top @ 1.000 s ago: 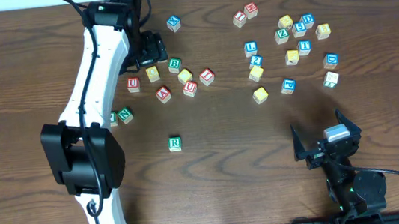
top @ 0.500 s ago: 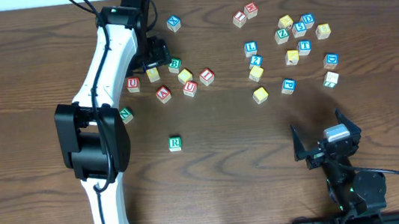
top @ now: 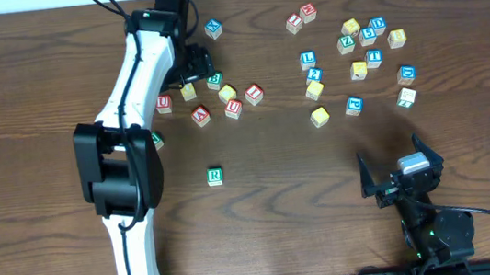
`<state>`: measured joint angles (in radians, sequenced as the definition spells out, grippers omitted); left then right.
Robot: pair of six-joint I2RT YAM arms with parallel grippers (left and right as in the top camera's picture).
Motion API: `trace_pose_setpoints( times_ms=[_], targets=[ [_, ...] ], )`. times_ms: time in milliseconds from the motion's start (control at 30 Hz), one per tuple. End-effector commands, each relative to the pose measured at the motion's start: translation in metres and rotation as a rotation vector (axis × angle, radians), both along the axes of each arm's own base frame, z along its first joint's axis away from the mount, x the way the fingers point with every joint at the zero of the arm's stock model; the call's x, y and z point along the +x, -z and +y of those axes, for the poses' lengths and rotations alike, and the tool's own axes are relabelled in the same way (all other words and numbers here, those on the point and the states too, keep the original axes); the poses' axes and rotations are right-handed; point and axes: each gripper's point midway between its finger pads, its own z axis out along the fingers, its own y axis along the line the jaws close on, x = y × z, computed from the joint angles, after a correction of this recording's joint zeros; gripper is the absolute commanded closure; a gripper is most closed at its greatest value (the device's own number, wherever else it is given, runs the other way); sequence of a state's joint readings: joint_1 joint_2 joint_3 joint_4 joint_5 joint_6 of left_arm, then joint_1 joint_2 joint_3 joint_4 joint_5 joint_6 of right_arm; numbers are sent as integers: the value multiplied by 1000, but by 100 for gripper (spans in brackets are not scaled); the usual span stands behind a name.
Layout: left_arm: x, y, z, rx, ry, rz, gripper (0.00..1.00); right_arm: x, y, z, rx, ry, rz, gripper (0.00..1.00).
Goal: Spell out ROBOT
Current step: 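Open the left gripper, move to the yellow O block and lower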
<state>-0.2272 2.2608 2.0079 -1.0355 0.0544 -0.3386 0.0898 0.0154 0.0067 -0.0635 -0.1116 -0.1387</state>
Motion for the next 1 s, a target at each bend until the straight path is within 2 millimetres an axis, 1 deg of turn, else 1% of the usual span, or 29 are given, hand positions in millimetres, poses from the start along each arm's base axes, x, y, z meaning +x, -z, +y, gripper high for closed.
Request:
trace_pose_setpoints(
  times_ms=[0, 33, 67, 133, 200, 267, 400, 433, 533, 633, 733, 967],
  targets=[
    [-7, 27, -5, 15, 27, 63, 11, 0, 0, 0, 10, 1, 3, 1],
    [-8, 28, -5, 15, 28, 65, 12, 0, 0, 0, 10, 1, 3, 1],
    [-7, 28, -5, 15, 28, 64, 15, 0, 0, 0, 10, 1, 3, 1],
    [-7, 28, -4, 20, 27, 62, 16, 0, 0, 0, 10, 1, 3, 1],
    [-5, 27, 4, 61, -15, 52, 23, 0, 0, 0, 10, 1, 3, 1],
    [-4, 27, 4, 60, -15, 48, 30, 0, 0, 0, 10, 1, 3, 1],
    [-3, 27, 4, 59, -15, 44, 31, 0, 0, 0, 10, 1, 3, 1],
    [-3, 27, 4, 59, -15, 44, 35, 0, 0, 0, 10, 1, 3, 1],
    [-1, 27, 3, 57, -15, 38, 36, 0, 0, 0, 10, 1, 3, 1],
    [1, 27, 3, 55, -15, 28, 36, 0, 1, 0, 10, 1, 3, 1],
    [2, 27, 7, 79, -28, 23, 36, 0, 0, 0, 10, 1, 3, 1],
    [-4, 36, 11, 94, -62, 45, 36, 0, 0, 0, 10, 1, 3, 1]
  ],
)
